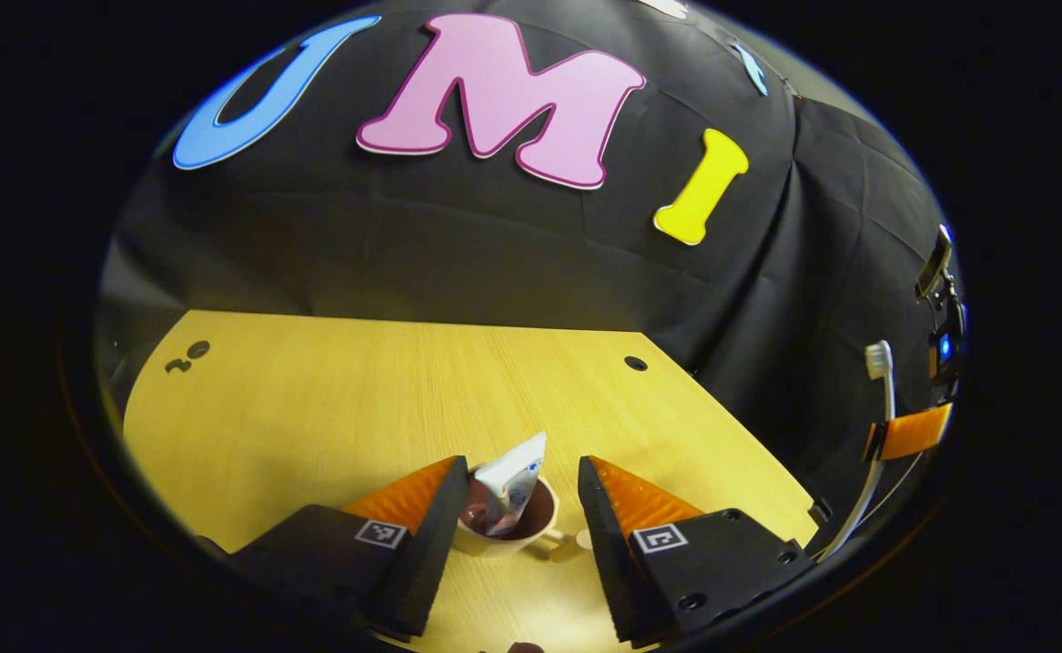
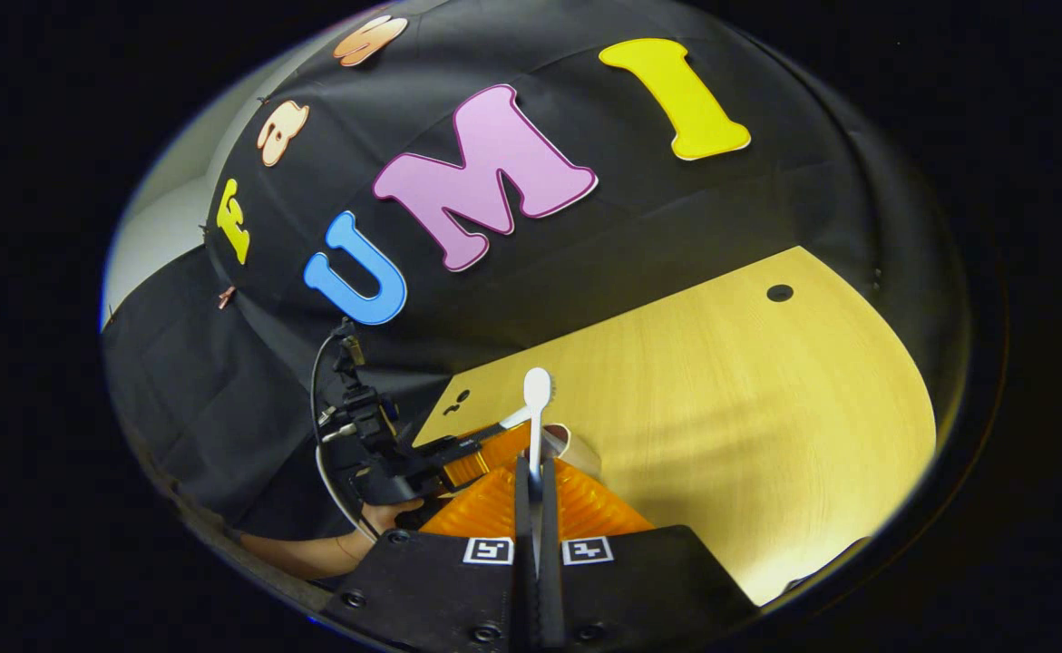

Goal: Put the toothbrush and toothpaste on the desktop into the cup, then pick up the cup and place it on the coaster on the desktop.

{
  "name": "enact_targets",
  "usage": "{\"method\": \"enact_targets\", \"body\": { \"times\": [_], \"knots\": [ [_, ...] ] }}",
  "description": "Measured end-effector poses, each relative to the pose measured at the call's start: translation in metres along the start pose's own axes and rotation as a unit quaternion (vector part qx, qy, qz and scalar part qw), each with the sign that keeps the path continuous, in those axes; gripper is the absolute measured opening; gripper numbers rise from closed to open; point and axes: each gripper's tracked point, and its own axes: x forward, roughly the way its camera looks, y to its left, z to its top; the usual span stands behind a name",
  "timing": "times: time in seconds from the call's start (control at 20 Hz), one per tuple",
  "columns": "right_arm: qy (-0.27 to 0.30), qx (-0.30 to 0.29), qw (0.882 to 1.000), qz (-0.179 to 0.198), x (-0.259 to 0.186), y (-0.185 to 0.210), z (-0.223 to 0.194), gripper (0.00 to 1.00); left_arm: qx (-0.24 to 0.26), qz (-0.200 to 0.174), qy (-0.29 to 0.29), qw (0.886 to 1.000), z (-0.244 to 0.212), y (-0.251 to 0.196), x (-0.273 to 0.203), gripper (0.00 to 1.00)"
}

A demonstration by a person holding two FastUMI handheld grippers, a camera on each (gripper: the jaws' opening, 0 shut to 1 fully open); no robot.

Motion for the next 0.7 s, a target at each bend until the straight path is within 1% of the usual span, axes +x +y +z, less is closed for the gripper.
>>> {"method": "enact_targets", "body": {
  "times": [0.1,0.25,0.5,0.7],
  "knots": [
    [-0.007,0.006,1.000,0.013,0.009,0.009,0.005,0.05,0.010,-0.001,0.005,1.000,-0.001,0.001,-0.021,0.77],
    [-0.020,0.011,0.999,0.032,0.030,0.021,0.014,0.05,0.020,0.000,0.009,1.000,-0.002,0.003,-0.057,0.78],
    [-0.034,0.012,0.998,0.050,0.069,0.030,0.028,0.05,0.010,-0.001,0.013,1.000,-0.013,-0.006,-0.113,0.78],
    [-0.043,0.012,0.998,0.054,0.103,0.024,0.037,0.04,-0.002,0.007,0.014,1.000,-0.025,-0.009,-0.142,0.78]
  ]
}}
